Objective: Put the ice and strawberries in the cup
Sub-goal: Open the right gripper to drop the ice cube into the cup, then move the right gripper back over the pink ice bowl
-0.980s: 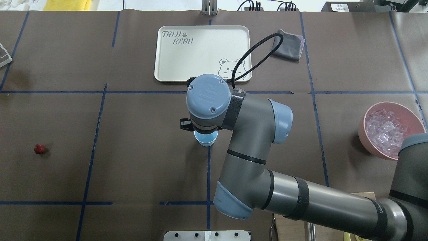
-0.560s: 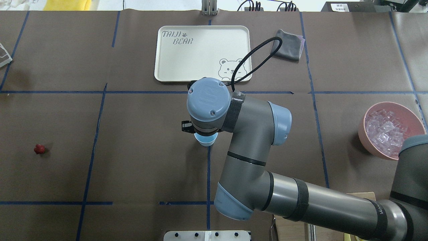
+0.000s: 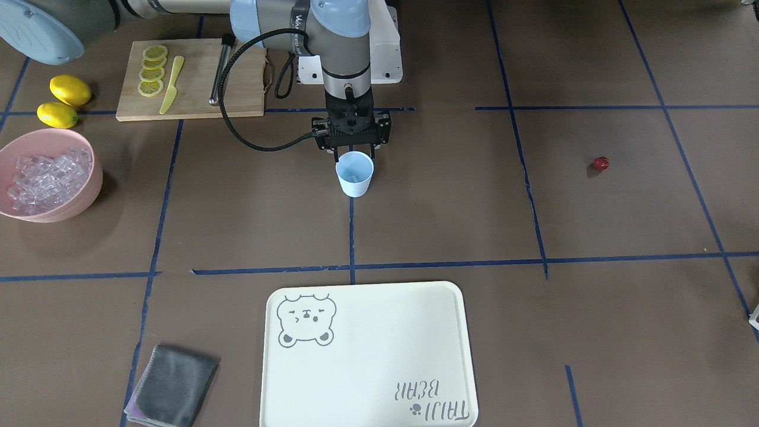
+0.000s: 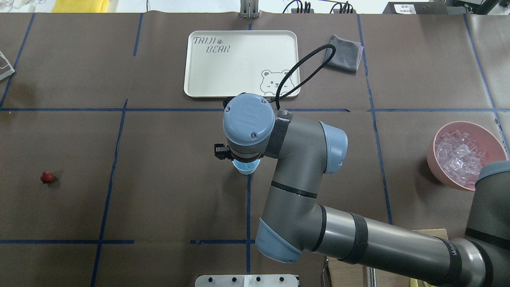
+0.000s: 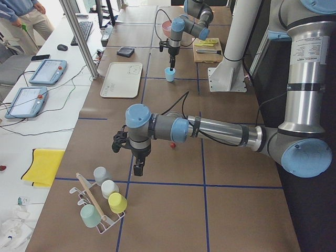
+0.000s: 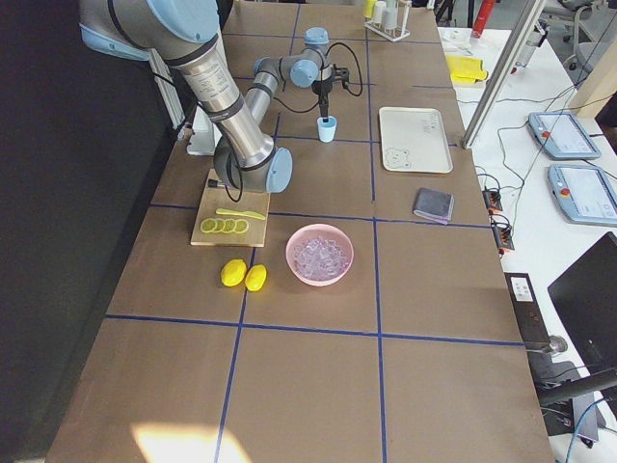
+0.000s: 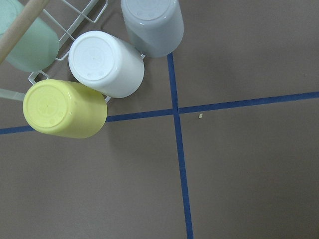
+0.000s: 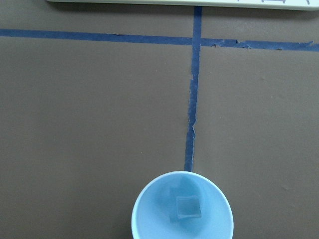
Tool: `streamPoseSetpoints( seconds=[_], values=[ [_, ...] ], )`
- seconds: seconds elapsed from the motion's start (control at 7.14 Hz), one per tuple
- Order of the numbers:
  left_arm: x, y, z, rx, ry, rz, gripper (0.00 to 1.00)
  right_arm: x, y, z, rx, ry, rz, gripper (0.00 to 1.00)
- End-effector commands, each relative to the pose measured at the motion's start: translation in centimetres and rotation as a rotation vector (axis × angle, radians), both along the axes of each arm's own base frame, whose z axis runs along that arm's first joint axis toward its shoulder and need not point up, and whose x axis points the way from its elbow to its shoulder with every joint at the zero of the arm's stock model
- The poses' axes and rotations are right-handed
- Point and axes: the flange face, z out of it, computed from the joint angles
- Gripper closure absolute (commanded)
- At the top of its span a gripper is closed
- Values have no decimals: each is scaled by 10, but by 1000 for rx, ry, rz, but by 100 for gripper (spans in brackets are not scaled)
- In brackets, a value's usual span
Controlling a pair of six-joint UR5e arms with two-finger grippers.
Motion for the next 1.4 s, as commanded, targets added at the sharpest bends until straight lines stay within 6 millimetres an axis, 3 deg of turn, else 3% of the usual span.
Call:
streamPoseSetpoints(
  seconds=[0.0, 0.14, 0.28, 0.42, 0.7, 1.26],
  values=[
    [0, 0, 0, 0, 0, 0, 0, 1, 1, -2, 2, -5, 0, 0],
    [0, 0, 0, 0, 0, 0, 0, 15, -5, -8, 3, -17, 6, 0],
    [0, 0, 0, 0, 0, 0, 0, 51, -12, -9, 6, -4, -5, 0],
    [0, 0, 0, 0, 0, 0, 0, 106, -16, 6, 55, 18, -69, 0],
    [0, 0, 0, 0, -2, 0, 0, 213, -33, 66, 131, 25, -158, 0],
    [0, -1, -2, 5, 0, 0, 0, 351, -66, 199, 196, 85, -288, 0]
  ],
)
